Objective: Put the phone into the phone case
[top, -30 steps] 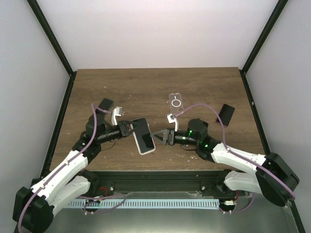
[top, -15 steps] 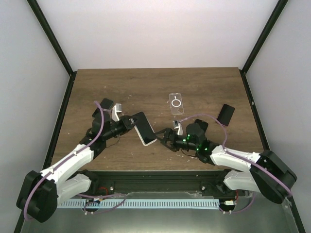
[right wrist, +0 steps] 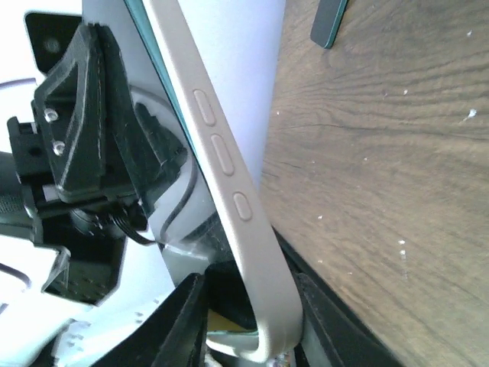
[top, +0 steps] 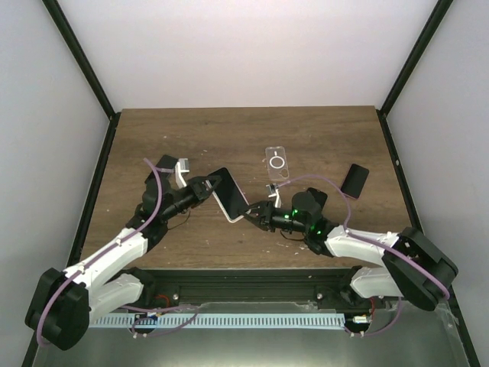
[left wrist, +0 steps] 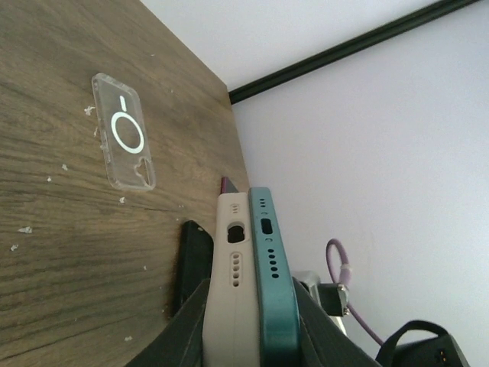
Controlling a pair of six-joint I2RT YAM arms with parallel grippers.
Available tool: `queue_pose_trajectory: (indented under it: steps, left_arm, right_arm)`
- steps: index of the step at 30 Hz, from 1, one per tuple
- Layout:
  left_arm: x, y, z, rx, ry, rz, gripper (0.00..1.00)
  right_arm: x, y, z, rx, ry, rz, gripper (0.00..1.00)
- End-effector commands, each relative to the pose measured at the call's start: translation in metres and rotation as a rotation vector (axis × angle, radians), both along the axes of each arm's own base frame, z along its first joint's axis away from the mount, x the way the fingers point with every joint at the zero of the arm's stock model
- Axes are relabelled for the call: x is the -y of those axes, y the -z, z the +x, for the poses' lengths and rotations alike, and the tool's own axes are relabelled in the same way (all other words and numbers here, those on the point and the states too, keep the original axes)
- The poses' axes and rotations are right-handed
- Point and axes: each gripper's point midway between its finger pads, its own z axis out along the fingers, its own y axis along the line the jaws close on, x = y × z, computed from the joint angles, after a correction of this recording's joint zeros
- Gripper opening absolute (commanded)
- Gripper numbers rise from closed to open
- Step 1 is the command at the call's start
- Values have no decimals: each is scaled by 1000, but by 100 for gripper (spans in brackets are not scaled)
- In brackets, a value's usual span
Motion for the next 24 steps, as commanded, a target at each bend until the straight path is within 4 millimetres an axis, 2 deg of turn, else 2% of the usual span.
queue_pose_trajectory:
  steps: [1, 5, 8, 12, 17, 20, 24]
  left_arm:
    - [2, -7, -4, 49, 15, -4, 25]
    - [-3, 25, -12, -17, 19, 48, 35]
    - [-11, 56, -19, -88, 9, 106, 48]
    - [-35, 99, -30, -216, -55, 264, 57]
    - [-57, 123, -40, -264, -91, 379, 60]
    - [-57, 133, -41, -276, -63, 423, 59]
    - [-53, 149, -38, -318, -18, 486, 54]
  right_arm:
    - [2, -5, 9, 72, 10, -26, 21]
    - [17, 18, 10, 83, -15, -100, 9]
    - [25, 27, 9, 111, -34, -150, 8]
    - [31, 41, 5, 158, -105, -233, 8]
    - [29, 63, -3, 150, -277, -272, 6]
    - [28, 77, -2, 130, -349, -277, 5]
    - [29, 100, 8, 83, -361, -324, 7]
